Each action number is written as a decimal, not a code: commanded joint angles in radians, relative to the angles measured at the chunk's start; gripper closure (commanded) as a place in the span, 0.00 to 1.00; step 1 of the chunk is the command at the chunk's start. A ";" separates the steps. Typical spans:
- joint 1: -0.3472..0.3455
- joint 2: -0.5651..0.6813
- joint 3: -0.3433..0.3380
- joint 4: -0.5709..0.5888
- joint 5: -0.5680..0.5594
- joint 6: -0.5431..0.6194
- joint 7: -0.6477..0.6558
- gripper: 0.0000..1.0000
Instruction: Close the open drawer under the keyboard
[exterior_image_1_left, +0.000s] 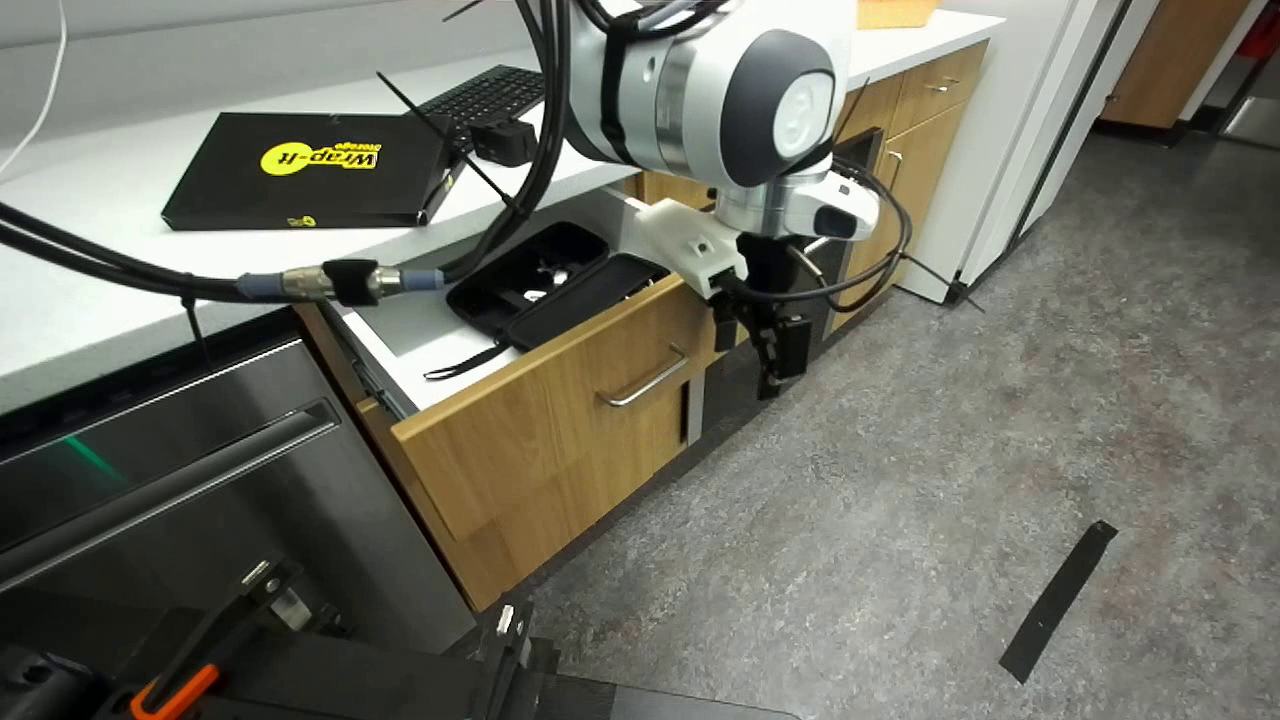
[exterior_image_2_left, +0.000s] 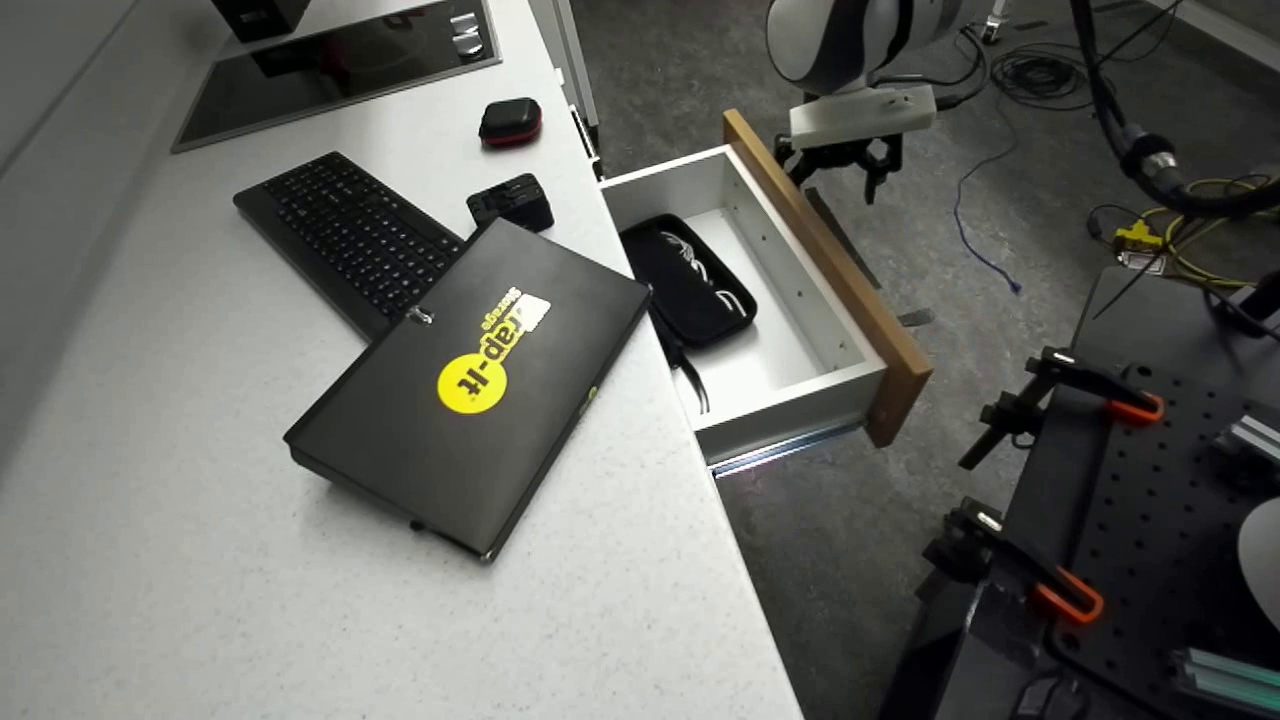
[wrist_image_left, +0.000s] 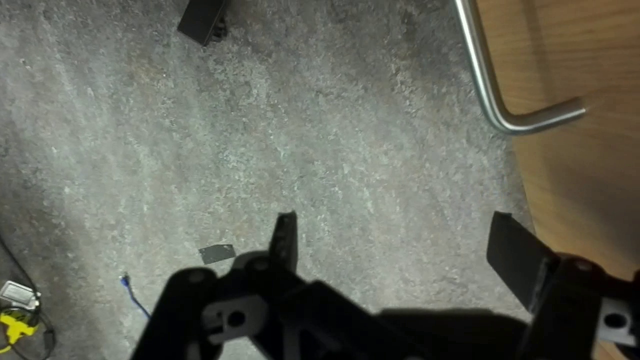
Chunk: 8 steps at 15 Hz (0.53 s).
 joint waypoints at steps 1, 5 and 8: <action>0.053 -0.014 0.049 0.063 0.075 -0.090 -0.094 0.00; 0.101 -0.002 0.034 0.084 0.071 -0.096 -0.084 0.00; 0.128 -0.003 0.051 0.115 0.081 -0.120 -0.082 0.00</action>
